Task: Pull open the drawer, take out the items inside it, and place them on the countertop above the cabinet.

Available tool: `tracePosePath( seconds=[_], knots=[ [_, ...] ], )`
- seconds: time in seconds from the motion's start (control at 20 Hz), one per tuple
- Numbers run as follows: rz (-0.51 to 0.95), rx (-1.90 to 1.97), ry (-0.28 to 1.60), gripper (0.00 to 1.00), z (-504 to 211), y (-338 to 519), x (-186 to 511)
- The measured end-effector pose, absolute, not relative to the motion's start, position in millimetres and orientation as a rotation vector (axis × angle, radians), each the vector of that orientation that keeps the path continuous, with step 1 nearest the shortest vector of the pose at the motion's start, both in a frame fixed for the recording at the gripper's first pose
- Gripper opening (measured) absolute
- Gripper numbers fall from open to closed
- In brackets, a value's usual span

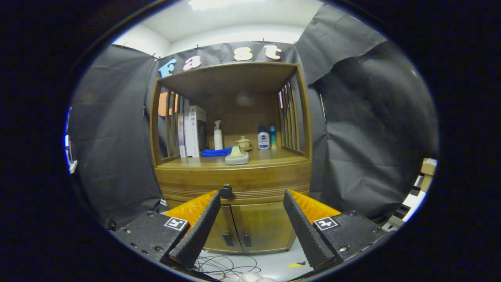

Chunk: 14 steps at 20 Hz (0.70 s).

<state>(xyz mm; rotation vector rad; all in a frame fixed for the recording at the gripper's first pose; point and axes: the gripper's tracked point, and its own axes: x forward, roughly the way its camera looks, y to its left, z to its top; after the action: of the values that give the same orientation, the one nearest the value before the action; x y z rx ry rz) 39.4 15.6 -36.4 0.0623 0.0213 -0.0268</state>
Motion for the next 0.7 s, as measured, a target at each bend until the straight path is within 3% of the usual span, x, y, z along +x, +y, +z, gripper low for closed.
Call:
tracePosePath(
  seconds=[0.7],
  knots=[
    [-0.017,0.005,0.047,1.0,-38.9,9.0,32.5]
  ],
)
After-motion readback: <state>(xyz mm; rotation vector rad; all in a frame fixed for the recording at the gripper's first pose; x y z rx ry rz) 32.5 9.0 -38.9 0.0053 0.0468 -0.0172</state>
